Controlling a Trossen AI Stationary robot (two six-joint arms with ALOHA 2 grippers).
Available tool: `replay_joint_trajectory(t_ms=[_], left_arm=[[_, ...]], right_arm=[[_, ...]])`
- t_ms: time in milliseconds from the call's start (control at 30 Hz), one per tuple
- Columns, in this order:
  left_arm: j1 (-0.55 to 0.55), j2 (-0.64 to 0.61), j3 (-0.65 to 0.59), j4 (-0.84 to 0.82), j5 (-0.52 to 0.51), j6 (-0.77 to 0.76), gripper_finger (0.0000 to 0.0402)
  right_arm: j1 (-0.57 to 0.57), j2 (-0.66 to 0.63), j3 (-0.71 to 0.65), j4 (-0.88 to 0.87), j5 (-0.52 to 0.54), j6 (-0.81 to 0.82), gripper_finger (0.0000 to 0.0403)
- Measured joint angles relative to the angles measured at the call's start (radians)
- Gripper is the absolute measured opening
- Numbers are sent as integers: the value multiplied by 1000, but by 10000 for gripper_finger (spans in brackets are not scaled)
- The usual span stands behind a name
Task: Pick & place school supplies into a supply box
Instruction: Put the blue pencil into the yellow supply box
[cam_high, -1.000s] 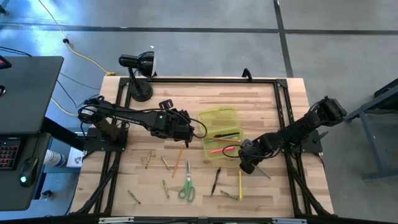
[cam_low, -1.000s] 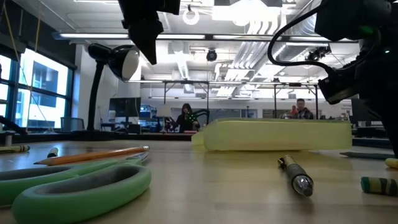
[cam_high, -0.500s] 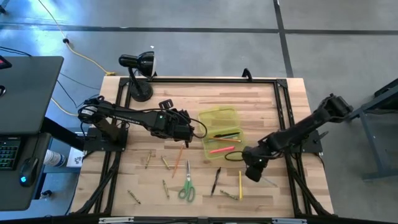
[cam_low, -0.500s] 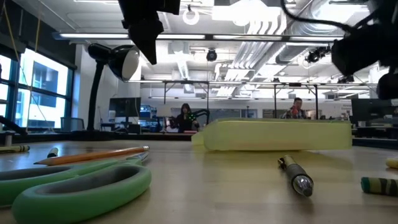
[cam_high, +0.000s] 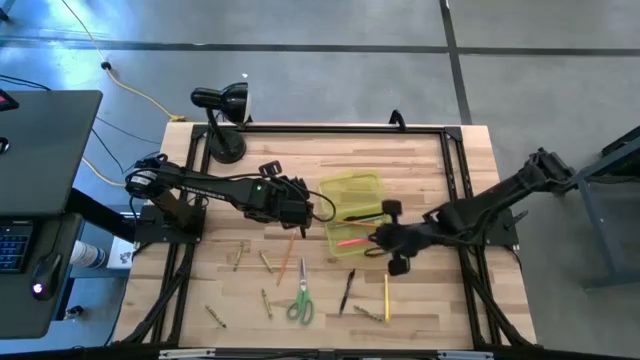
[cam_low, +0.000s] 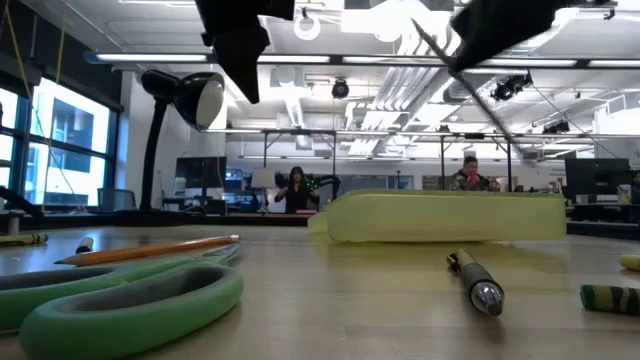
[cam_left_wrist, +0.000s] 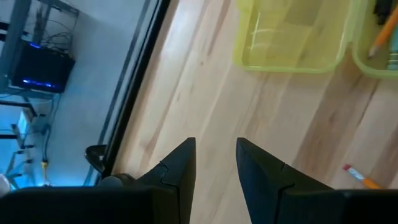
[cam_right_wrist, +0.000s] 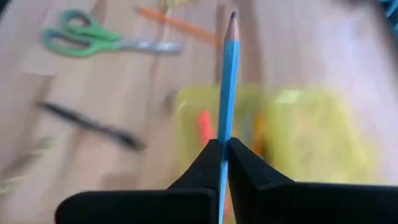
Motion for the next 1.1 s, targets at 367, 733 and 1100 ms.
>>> replay_joint_trajectory(t_ms=[367, 733, 1100], left_arm=[[0, 0, 0, 13, 15, -1, 145], [0, 1, 0, 10, 15, -1, 145], [0, 1, 0, 10, 15, -1, 145]], right_arm=[[-271, 235, 109, -75, -253, -207, 0], [-312, 412, 162, -162, -362, -231, 0], [-312, 422, 165, -164, -347, -249, 18]])
